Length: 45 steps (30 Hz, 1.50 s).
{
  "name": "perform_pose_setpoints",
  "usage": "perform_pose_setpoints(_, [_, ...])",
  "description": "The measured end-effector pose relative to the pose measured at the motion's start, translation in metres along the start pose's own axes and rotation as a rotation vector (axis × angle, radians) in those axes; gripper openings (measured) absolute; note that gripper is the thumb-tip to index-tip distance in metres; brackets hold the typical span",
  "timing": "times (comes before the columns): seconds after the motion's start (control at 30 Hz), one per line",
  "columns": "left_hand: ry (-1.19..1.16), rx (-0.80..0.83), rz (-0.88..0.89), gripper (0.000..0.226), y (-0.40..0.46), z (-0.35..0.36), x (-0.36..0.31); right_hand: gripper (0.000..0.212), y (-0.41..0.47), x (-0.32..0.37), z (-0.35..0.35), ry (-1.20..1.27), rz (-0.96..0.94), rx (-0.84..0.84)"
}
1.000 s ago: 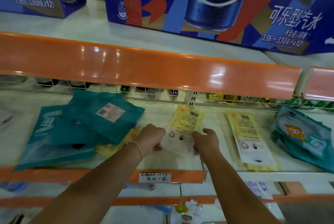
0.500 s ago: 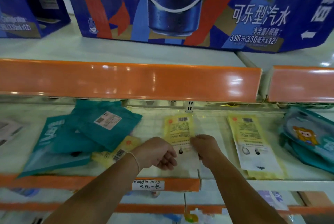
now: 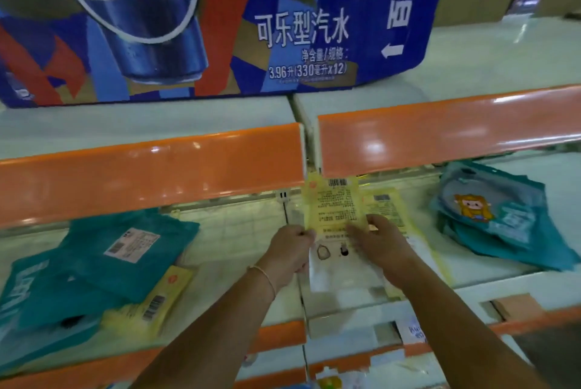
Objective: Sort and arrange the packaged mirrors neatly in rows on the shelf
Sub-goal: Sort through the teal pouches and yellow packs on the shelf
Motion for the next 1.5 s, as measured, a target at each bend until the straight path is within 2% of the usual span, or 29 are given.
perform_pose_setpoints(0.1, [-0.002,-0.005,0.037,0.031,0.004,0.025,-0.011,0.024,0.001,0.0,-0.034,-0.078,-0.043,-0.044])
perform_pose_setpoints(0.17, [0.118,0.013,0.084,0.036,0.003,0.04,-0.017,0.03,0.005,-0.003,-0.058,-0.114,-0.041,-0.117])
perform_pose_setpoints(0.33, [0.362,0.03,0.184,0.02,-0.005,0.046,-0.028,0.035,0.016,-0.017,-0.082,-0.216,0.008,-0.171])
perform_pose_setpoints(0.4, [0.385,0.035,0.199,0.02,-0.009,0.043,-0.029,0.036,0.019,-0.02,-0.08,-0.239,0.013,-0.181])
perform_pose_setpoints(0.53, [0.423,0.048,0.208,0.023,-0.013,0.035,-0.024,0.044,0.024,-0.019,-0.081,-0.506,-0.009,-0.236])
perform_pose_setpoints(0.7, [0.429,0.032,0.215,0.024,-0.014,0.026,-0.019,0.058,0.027,-0.021,-0.079,-0.718,-0.021,-0.313])
perform_pose_setpoints(0.87, [0.414,-0.016,0.212,0.023,-0.016,0.002,-0.015,0.057,0.019,-0.004,-0.066,-0.829,-0.117,-0.438])
perform_pose_setpoints(1.0, [0.349,-0.039,0.178,0.021,-0.024,-0.03,-0.003,0.049,0.01,0.021,-0.024,-0.68,-0.284,-0.437])
perform_pose_setpoints(1.13, [0.354,-0.122,0.15,0.021,-0.032,-0.08,0.016,0.042,-0.004,0.044,0.048,-0.593,-0.41,-0.309])
perform_pose_setpoints(1.23, [0.393,-0.241,0.16,0.02,-0.042,-0.132,0.03,0.04,-0.02,0.062,0.109,-0.499,-0.472,-0.194])
perform_pose_setpoints(1.43, [0.331,-0.358,0.151,0.019,-0.063,-0.237,0.061,0.04,-0.048,0.077,0.227,-0.364,-0.384,0.039])
perform_pose_setpoints(1.5, [0.385,-0.412,0.167,0.024,-0.068,-0.268,0.066,0.038,-0.056,0.079,0.258,-0.294,-0.309,0.087])
Point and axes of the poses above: each hand's wrist, its own y-axis towards the middle knuckle, its own z-axis out of the palm, x = y × z, the point moved 8 cm from there along y, towards the middle knuckle, and after that the axes turned 1 degree about -z, right-handed, at the moved point
